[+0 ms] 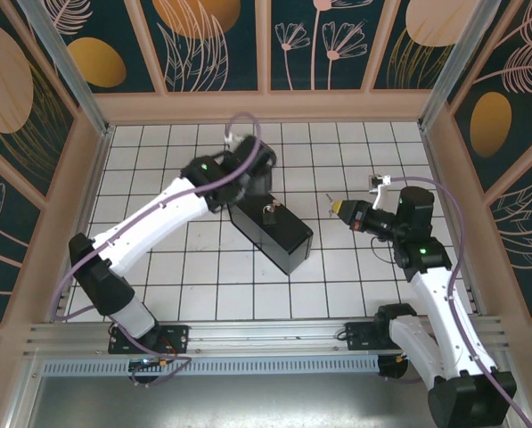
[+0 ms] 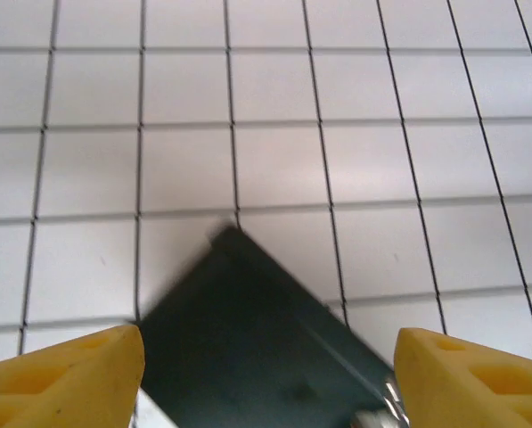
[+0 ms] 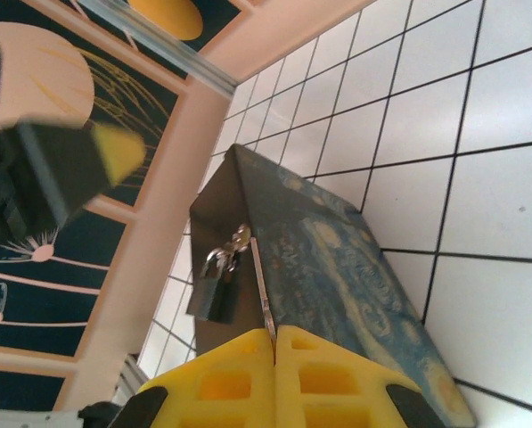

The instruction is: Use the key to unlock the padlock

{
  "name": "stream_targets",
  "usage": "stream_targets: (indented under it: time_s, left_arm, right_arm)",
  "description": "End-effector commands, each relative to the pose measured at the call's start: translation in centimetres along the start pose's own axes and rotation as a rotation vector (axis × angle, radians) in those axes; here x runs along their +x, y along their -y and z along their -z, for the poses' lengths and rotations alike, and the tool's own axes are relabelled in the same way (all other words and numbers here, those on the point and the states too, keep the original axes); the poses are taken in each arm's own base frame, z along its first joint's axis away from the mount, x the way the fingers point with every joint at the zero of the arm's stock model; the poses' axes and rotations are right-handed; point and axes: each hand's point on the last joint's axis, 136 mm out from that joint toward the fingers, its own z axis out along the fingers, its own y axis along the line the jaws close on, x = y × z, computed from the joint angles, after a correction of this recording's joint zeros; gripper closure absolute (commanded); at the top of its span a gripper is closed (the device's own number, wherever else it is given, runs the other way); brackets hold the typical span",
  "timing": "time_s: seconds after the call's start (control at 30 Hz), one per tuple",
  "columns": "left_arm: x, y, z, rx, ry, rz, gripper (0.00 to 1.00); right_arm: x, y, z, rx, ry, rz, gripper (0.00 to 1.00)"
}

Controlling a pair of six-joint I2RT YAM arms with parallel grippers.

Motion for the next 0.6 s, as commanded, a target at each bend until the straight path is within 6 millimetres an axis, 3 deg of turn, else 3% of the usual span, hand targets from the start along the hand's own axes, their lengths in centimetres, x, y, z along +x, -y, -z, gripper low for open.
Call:
stream_targets:
  time_s: [0.0,0.2,0.37,0.53,0.57]
  left_arm:
    - [-2.8,1.2,-4.7,0.095,0.011,-0.153,0.27]
    - [-8.5,0.0,-10.8,0.043,0.022,-0.209,0.3]
    - [-7.7,0.6,-14.8,0.167,-0.107,-0.248,0.35]
    - [-5.4,0.3,-15.6,0.239,-0.185,-0.262,0.36]
    - [-5.7,0.5,-15.6,0.251,-0.157,-0.257,0.36]
  right_arm:
    - [1.2,-2.1,0.7,-0.04,-0.019,-0.033,1.0]
    - [5.6,-6.0,1.8,-0.132,-0.11,-0.087,1.0]
    - [9.0,-9.7,1.7,-0.327,-0.15,-0.119,1.0]
    - [12.7,-11.1,-2.5,-0.32,-0.256,-0.047,1.0]
    - [13.4,-11.6,-3.5,-0.32,-0.28,-0.019,1.0]
